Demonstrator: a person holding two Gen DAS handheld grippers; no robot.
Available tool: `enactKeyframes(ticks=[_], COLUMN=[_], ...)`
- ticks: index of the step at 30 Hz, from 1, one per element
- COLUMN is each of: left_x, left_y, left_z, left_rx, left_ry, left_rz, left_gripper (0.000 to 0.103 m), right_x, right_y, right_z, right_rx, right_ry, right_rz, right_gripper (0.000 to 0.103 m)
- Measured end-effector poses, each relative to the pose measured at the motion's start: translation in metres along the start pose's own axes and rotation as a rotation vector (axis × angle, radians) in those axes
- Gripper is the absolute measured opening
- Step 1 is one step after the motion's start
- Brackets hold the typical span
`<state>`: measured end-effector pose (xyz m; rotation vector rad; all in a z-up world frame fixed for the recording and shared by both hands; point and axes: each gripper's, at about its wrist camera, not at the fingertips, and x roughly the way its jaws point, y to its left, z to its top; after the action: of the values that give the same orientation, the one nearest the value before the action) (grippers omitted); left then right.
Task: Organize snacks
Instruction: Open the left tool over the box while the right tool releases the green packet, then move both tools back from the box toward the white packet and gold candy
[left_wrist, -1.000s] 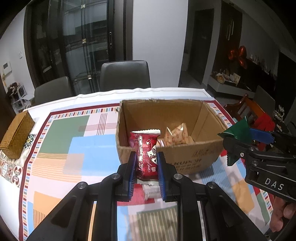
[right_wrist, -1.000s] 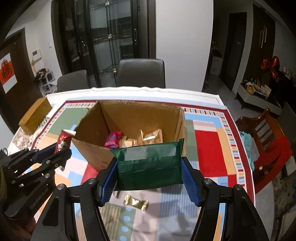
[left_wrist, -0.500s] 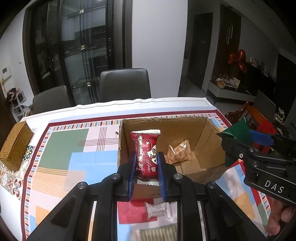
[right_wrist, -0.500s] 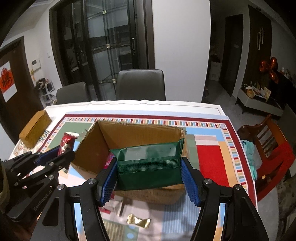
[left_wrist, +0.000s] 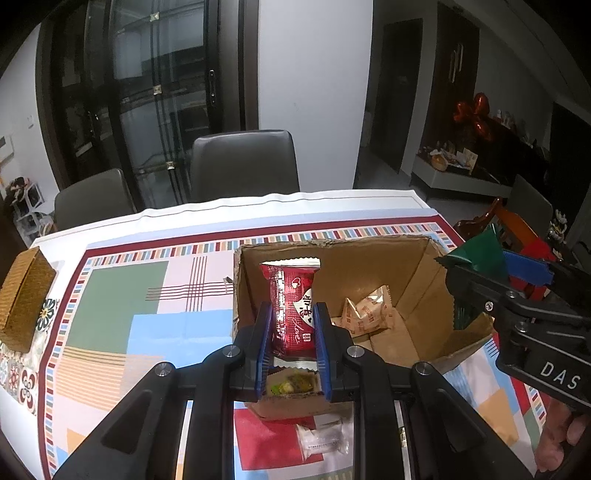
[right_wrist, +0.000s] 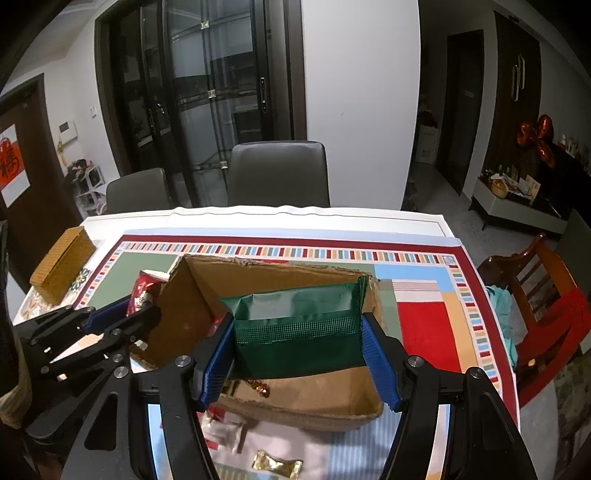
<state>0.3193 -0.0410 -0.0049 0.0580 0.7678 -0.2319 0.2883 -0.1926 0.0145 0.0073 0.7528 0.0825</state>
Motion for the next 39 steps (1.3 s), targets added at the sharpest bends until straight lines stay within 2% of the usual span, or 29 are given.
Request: enactKeyframes(ticks=[6, 8, 10, 11, 13, 19, 24, 39], left_x=[0.004, 0.003, 0.003, 0.001, -0.001, -0.009, -0.017, -0.040], left_y=[0.003, 0.002, 0.001, 0.002, 0.003, 0.004, 0.002, -0.005], left_z=[0.001, 0.001, 0.000, 0.000, -0.001, -0.004, -0.007, -0.019], left_rx=[-0.006, 0.003, 0.009, 0.009, 0.006, 0.004, 0.005, 0.011], left_ry=[-0.003, -0.007, -0.009, -0.012, -0.019, -0.027, -0.034, -0.044], left_rz=[-0.014, -0.007, 0.000, 0.006, 0.018, 0.052, 0.065, 0.069], left_gripper=[0.025, 0.031, 0.043, 0.047, 0.060, 0.071, 0.075, 0.076], right_x=[0.006, 0.008, 0.010, 0.009, 0.008, 0.001, -0.008, -0.037], right_y=[0.000, 0.000, -0.001, -0.001, -0.002, -0.005, -0.004, -0.009], right_z=[0.002, 0.003, 0.004, 0.004, 0.004, 0.005, 0.001, -0.012], right_rx=[-0.002, -0.001, 0.000, 0.000, 0.002, 0.009, 0.011, 0.027], right_ry=[0.001, 0.002, 0.003, 0.001, -0.004, -0.018, -0.028, -0.054], right_rz=[0.011, 0.012, 0.009, 0.004, -0.005, -0.029, -0.039, -0.053], right_gripper=[0.067, 0.070, 0.079, 0.080, 0.084, 0.085, 0.085, 0.085])
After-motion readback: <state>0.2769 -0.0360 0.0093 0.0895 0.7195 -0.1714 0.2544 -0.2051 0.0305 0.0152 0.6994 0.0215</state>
